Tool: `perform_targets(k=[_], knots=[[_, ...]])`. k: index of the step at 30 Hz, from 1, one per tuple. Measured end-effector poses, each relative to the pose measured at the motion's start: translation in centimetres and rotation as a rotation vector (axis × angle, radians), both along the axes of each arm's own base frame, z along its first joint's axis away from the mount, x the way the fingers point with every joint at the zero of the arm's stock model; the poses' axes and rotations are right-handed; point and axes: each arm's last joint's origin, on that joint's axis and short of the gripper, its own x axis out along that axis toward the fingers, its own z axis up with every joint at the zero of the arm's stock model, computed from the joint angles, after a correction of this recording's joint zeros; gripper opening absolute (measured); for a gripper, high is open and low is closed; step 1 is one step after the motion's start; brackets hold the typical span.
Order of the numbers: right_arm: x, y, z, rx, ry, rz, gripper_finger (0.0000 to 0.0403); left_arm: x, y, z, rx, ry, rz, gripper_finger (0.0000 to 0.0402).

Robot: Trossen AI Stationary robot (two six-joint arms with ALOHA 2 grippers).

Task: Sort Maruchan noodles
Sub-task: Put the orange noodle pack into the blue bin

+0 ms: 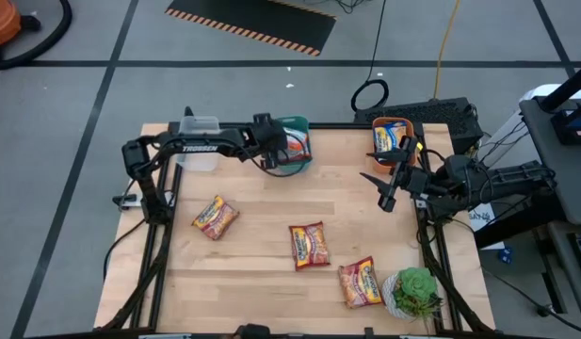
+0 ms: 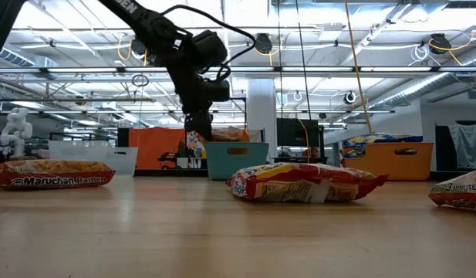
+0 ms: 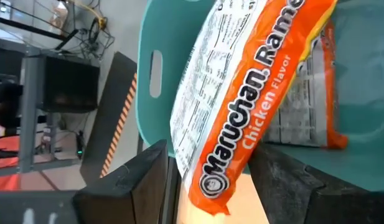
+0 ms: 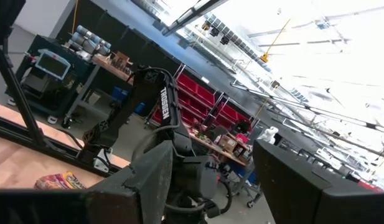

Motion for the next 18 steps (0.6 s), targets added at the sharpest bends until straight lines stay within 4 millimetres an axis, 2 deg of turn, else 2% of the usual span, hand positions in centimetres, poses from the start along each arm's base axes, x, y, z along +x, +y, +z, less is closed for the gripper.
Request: perform_targets(k=[3,7,12,18], knots=[[0.0,0.0,0.0,0.029,-0.005,0.007,0.0215,0.0,-1.2,0.9,0.002,-0.016,-0.014,0.0225],[0.1,0.0,-0.1,0.073,-0.004,0.018,0.0215,-0.6,-3.2,3.4,-0.012,-0.088,-0.016,0.0225],[0.9,0.1,-0.5,0.148,0.011,0.035,0.0215,-2.7,-5.8,6.9,-0.057,-0.157,-0.022,0.0225],[2.6,0.4,-1.6,0.263,0.060,0.054,0.0215,-5.1,-8.3,9.3,-0.244,-0.226,-0.082,0.0225]])
